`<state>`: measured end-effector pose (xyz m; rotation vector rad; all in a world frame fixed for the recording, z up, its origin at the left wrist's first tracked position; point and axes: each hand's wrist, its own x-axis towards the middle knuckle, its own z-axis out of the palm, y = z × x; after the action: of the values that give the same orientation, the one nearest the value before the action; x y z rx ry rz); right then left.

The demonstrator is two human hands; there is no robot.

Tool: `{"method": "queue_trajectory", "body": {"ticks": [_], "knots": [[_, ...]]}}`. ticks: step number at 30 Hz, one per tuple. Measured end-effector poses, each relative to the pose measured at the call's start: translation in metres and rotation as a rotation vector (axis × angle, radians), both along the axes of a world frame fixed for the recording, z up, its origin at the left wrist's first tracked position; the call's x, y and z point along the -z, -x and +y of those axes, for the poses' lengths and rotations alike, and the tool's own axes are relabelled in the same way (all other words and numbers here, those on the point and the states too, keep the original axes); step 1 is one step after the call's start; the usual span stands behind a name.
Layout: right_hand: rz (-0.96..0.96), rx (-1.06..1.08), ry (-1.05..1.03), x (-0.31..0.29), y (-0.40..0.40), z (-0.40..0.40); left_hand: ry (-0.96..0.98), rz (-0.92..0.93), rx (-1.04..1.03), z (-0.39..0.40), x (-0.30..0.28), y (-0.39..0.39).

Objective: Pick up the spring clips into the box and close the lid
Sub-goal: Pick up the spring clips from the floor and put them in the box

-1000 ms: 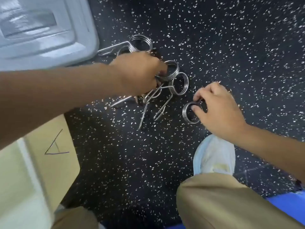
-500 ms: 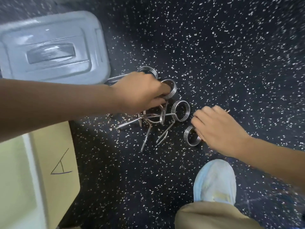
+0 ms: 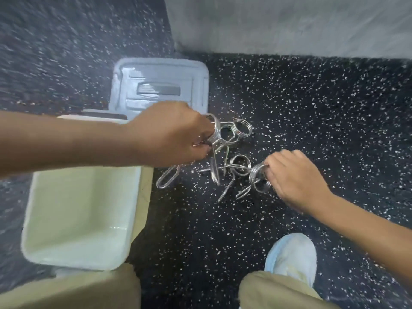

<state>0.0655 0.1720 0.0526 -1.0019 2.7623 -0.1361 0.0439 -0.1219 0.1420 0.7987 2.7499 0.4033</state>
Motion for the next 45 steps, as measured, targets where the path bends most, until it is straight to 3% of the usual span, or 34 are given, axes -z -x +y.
{"method": "queue_trajectory", "body": {"ticks": [10, 18, 24, 29, 35, 45], "knots": [[-0.225, 0.058, 0.197, -0.028, -0.004, -0.098, 0.061, -0.026, -0.326, -0.095, -0.033, -0.090], [-0.307, 0.037, 0.204, -0.039, -0.001, -0.122, 0.010, -0.090, -0.692, -0.138, 0.015, -0.150], [-0.266, 0.065, 0.184, -0.043, 0.022, -0.130, -0.047, -0.195, -0.910, -0.152, 0.051, -0.156], [-0.232, 0.041, 0.190, -0.055, 0.053, -0.150, 0.094, -0.265, -0.888, -0.158, 0.078, -0.154], [-0.278, 0.005, 0.193, -0.073, 0.073, -0.203, 0.444, -0.317, -0.748, -0.157, 0.086, -0.161], [-0.324, -0.313, 0.150, -0.083, 0.049, -0.320, 0.520, -0.493, -0.646, -0.134, 0.111, -0.166]]}}
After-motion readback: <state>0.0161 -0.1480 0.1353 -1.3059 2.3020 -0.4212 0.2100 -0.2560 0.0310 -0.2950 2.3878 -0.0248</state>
